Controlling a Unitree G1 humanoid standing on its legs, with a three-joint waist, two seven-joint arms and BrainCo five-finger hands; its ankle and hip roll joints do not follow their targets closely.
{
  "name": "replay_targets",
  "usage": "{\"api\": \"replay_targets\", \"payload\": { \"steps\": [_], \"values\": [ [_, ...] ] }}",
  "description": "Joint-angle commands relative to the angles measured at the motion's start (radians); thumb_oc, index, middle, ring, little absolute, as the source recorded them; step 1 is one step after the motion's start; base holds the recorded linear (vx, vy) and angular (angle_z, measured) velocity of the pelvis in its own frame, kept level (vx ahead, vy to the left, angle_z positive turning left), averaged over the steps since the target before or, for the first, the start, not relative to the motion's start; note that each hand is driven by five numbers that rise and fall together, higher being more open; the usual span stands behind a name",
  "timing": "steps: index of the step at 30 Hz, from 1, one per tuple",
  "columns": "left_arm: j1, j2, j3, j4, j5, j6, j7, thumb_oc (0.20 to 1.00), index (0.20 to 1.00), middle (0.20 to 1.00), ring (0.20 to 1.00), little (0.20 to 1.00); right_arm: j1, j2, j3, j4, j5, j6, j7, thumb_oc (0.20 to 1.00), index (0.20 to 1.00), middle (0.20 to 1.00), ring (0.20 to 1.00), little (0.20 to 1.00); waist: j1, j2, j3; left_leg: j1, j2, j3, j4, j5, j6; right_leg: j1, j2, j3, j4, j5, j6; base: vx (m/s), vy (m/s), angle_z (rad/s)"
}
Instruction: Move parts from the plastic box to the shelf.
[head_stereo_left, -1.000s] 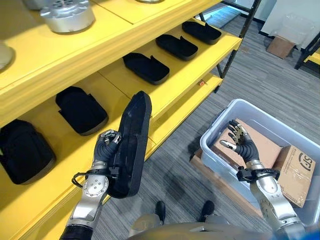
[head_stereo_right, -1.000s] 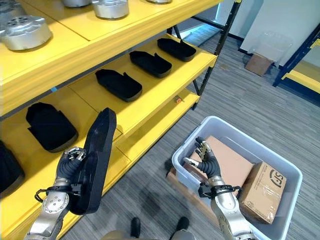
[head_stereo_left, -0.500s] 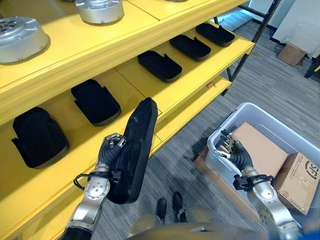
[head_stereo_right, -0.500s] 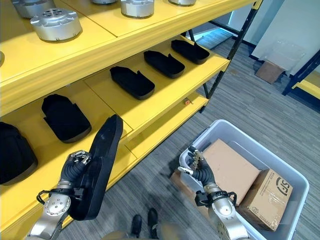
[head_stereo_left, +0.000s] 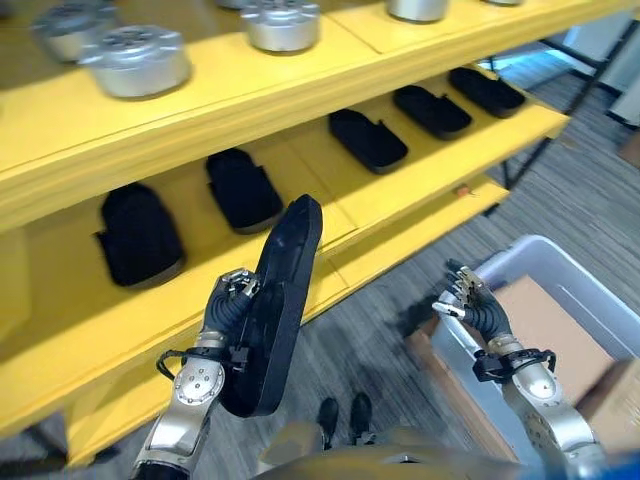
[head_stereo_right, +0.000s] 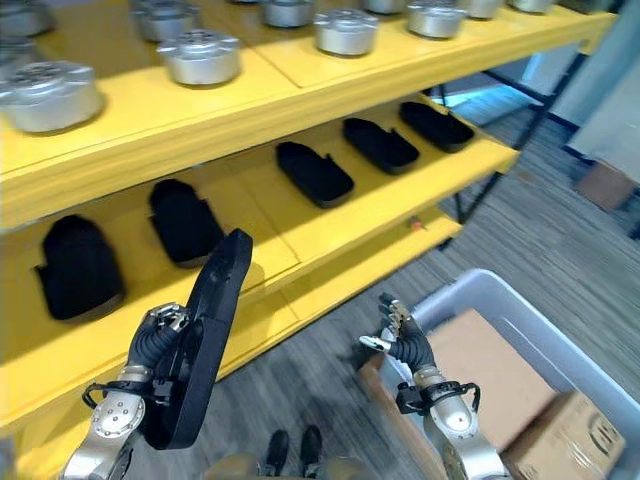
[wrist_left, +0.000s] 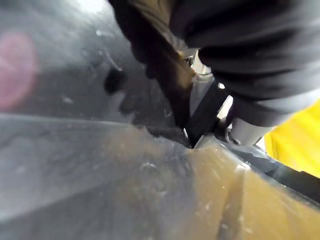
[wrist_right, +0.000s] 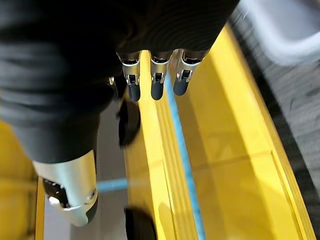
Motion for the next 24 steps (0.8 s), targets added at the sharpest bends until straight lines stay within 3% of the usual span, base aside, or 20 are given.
{"api": "replay_targets", "payload": {
  "steps": [1, 2, 3, 5, 6, 7, 9, 12, 13, 16, 21, 22, 24],
  "values": [
    [-0.020, 0.005, 0.035, -0.081, -0.045, -0.064, 0.009, 0.200, 0.200, 0.200, 0.200, 0.200, 0.005, 0.010, -0.037, -0.018, 0.052, -0.045, -0.011, 1.000, 1.000, 1.000, 1.000, 1.000, -0.026, -0.012, -0.048, 0.015, 0.195, 0.029, -0.092, 0.098, 0.003, -0.004, -0.055, 0.041, 0.085, -0.052, 0.178, 0.02, 0.254, 0.31],
    [-0.022, 0.005, 0.037, -0.083, -0.046, -0.062, 0.012, 0.200, 0.200, 0.200, 0.200, 0.200, 0.008, 0.011, -0.041, -0.015, 0.057, -0.046, -0.018, 1.000, 1.000, 1.000, 1.000, 1.000, -0.028, -0.001, -0.051, 0.019, 0.234, 0.032, -0.138, 0.137, -0.018, -0.002, -0.061, 0.024, 0.092, -0.063, 0.181, 0.02, 0.209, 0.48],
    [-0.022, 0.005, 0.036, -0.084, -0.046, -0.061, 0.012, 0.200, 0.200, 0.200, 0.200, 0.200, 0.008, 0.010, -0.041, -0.015, 0.057, -0.046, -0.018, 1.000, 1.000, 1.000, 1.000, 1.000, -0.032, 0.001, -0.051, 0.025, 0.237, 0.029, -0.153, 0.146, -0.021, -0.001, -0.058, 0.020, 0.093, -0.065, 0.179, 0.03, 0.148, 1.02],
    [-0.032, 0.006, 0.026, -0.075, -0.042, -0.059, 0.013, 0.200, 0.200, 0.200, 0.200, 0.200, 0.014, 0.019, -0.054, -0.003, 0.054, -0.049, -0.032, 1.000, 1.000, 1.000, 1.000, 1.000, -0.035, 0.032, -0.059, 0.053, 0.265, 0.058, -0.256, 0.179, -0.065, 0.015, -0.076, -0.024, 0.099, -0.071, 0.197, 0.09, 0.324, 0.93],
    [-0.043, 0.014, 0.017, -0.072, -0.038, -0.058, 0.010, 0.200, 0.200, 0.200, 0.200, 0.200, 0.019, 0.029, -0.062, -0.003, 0.049, -0.053, -0.040, 1.000, 1.000, 1.000, 1.000, 1.000, -0.031, 0.044, -0.061, 0.061, 0.258, 0.045, -0.289, 0.184, -0.077, 0.029, -0.098, -0.045, 0.097, -0.065, 0.210, 0.17, 0.524, 0.50],
    [-0.043, 0.022, 0.018, -0.071, -0.033, -0.058, 0.009, 0.200, 0.200, 0.200, 0.200, 0.200, 0.023, 0.039, -0.062, 0.001, 0.046, -0.048, -0.036, 1.000, 1.000, 1.000, 1.000, 1.000, -0.024, 0.041, -0.063, 0.065, 0.225, 0.033, -0.276, 0.151, -0.066, 0.050, -0.130, -0.049, 0.090, -0.050, 0.229, 0.12, 0.389, 0.67],
    [-0.043, 0.029, 0.020, -0.077, -0.031, -0.059, 0.008, 0.200, 0.200, 0.200, 0.200, 0.200, 0.025, 0.046, -0.064, -0.003, 0.048, -0.048, -0.035, 1.000, 1.000, 1.000, 1.000, 1.000, -0.020, 0.033, -0.060, 0.059, 0.206, 0.037, -0.258, 0.135, -0.058, 0.061, -0.152, -0.050, 0.085, -0.040, 0.240, 0.08, 0.282, 0.80],
    [-0.050, 0.058, 0.029, -0.084, -0.021, -0.060, 0.009, 0.200, 0.200, 0.200, 0.200, 0.200, 0.027, 0.069, -0.062, -0.004, 0.038, -0.041, -0.031, 1.000, 1.000, 1.000, 1.000, 1.000, -0.003, 0.011, -0.057, 0.027, 0.129, 0.047, -0.212, 0.089, -0.025, 0.071, -0.224, -0.058, 0.074, -0.004, 0.277, 0.06, 0.329, 0.46],
    [-0.050, 0.058, 0.029, -0.084, -0.021, -0.060, 0.009, 0.200, 0.200, 0.200, 0.200, 0.200, 0.027, 0.069, -0.062, -0.004, 0.038, -0.041, -0.031, 1.000, 1.000, 1.000, 1.000, 1.000, -0.003, 0.010, -0.058, 0.026, 0.128, 0.047, -0.211, 0.088, -0.025, 0.071, -0.224, -0.058, 0.074, -0.004, 0.277, 0.05, 0.283, 0.18],
    [-0.055, 0.081, 0.036, -0.089, -0.008, -0.060, 0.018, 0.200, 0.200, 0.200, 0.200, 0.200, 0.010, 0.091, -0.044, 0.001, 0.035, -0.029, -0.028, 1.000, 1.000, 1.000, 1.000, 1.000, 0.008, -0.006, -0.067, 0.001, 0.045, 0.056, -0.174, 0.037, 0.015, 0.058, -0.294, -0.042, 0.073, 0.070, 0.305, 0.06, 0.353, 0.16],
    [-0.066, 0.090, 0.036, -0.085, 0.000, -0.056, 0.025, 0.200, 0.200, 0.200, 0.200, 0.200, -0.006, 0.112, -0.026, 0.011, 0.039, -0.026, -0.029, 1.000, 1.000, 1.000, 1.000, 1.000, 0.015, -0.010, -0.064, -0.003, 0.002, 0.067, -0.156, 0.008, 0.045, 0.036, -0.331, -0.021, 0.100, 0.124, 0.310, 0.03, 0.247, 0.02],
    [-0.071, 0.091, 0.037, -0.080, 0.003, -0.054, 0.035, 0.200, 0.200, 0.200, 0.200, 0.200, -0.025, 0.122, -0.005, 0.016, 0.043, -0.021, -0.031, 1.000, 1.000, 1.000, 1.000, 1.000, 0.019, -0.004, -0.058, 0.012, -0.012, 0.077, -0.167, 0.006, 0.059, 0.015, -0.347, -0.018, 0.125, 0.173, 0.307, 0.00, 0.183, -0.13],
    [-0.081, 0.090, 0.036, -0.071, -0.001, -0.052, 0.042, 0.200, 0.200, 0.200, 0.200, 0.200, -0.049, 0.128, 0.014, 0.020, 0.048, -0.019, -0.031, 1.000, 1.000, 1.000, 1.000, 1.000, 0.028, 0.011, -0.050, 0.029, -0.011, 0.094, -0.186, 0.008, 0.071, -0.016, -0.334, -0.049, 0.177, 0.143, 0.289, 0.00, 0.311, -0.23]
  ]
}}
